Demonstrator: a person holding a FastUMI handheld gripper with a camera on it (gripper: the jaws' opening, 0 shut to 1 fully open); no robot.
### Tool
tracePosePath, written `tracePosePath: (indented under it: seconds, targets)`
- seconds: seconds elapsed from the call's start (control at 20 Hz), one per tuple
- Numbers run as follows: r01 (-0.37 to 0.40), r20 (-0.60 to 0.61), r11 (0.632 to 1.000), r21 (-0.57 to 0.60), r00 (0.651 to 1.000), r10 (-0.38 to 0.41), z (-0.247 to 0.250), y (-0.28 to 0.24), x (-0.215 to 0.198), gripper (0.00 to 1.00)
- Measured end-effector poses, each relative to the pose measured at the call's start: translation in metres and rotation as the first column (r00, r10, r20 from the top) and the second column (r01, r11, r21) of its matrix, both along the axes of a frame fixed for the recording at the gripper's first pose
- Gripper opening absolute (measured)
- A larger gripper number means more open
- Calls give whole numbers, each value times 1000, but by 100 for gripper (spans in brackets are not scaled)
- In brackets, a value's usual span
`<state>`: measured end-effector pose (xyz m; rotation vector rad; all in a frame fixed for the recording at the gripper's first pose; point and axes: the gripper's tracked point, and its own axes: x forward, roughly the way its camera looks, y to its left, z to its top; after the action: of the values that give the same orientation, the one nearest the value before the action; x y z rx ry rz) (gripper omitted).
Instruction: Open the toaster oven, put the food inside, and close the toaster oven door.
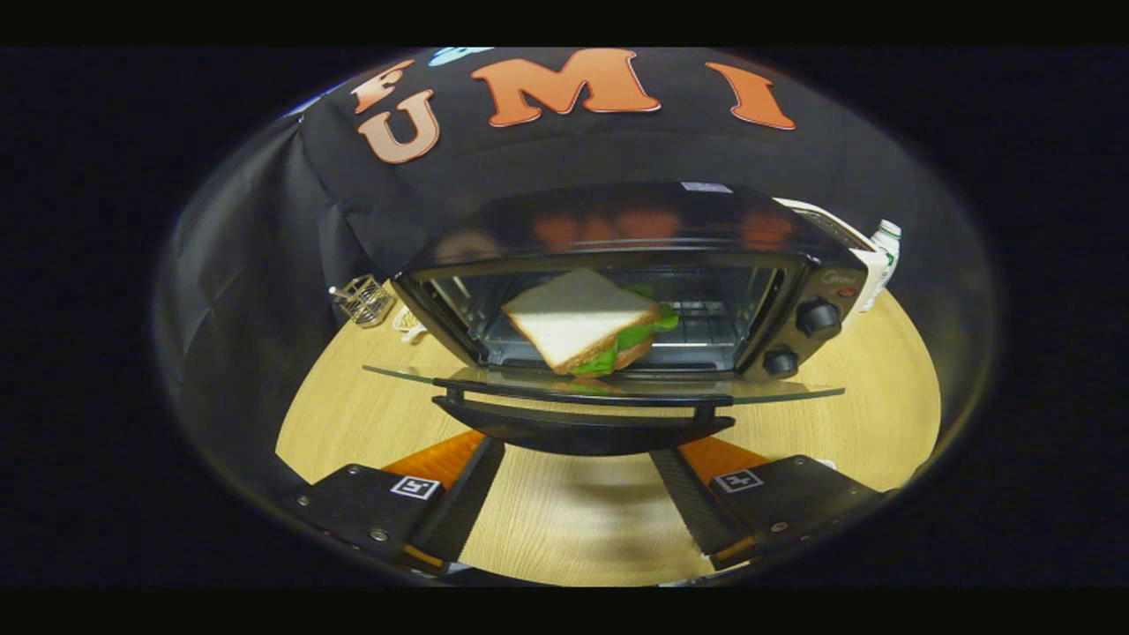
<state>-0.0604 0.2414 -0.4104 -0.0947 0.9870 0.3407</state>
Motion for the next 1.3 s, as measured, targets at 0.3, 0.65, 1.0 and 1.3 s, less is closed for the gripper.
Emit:
tracePosePath:
  seconds: [0.3, 0.65, 1.0, 1.3]
  targets:
    - [49, 78, 999, 20, 996, -51, 20, 7, 50, 97]
    - [52, 109, 999, -3, 993, -51, 34, -7, 60, 97]
    - [24, 268, 1000, 20, 963, -29, 117, -35, 60, 96]
    - [18, 497, 998, 61, 867, -46, 226, -61, 75, 96]
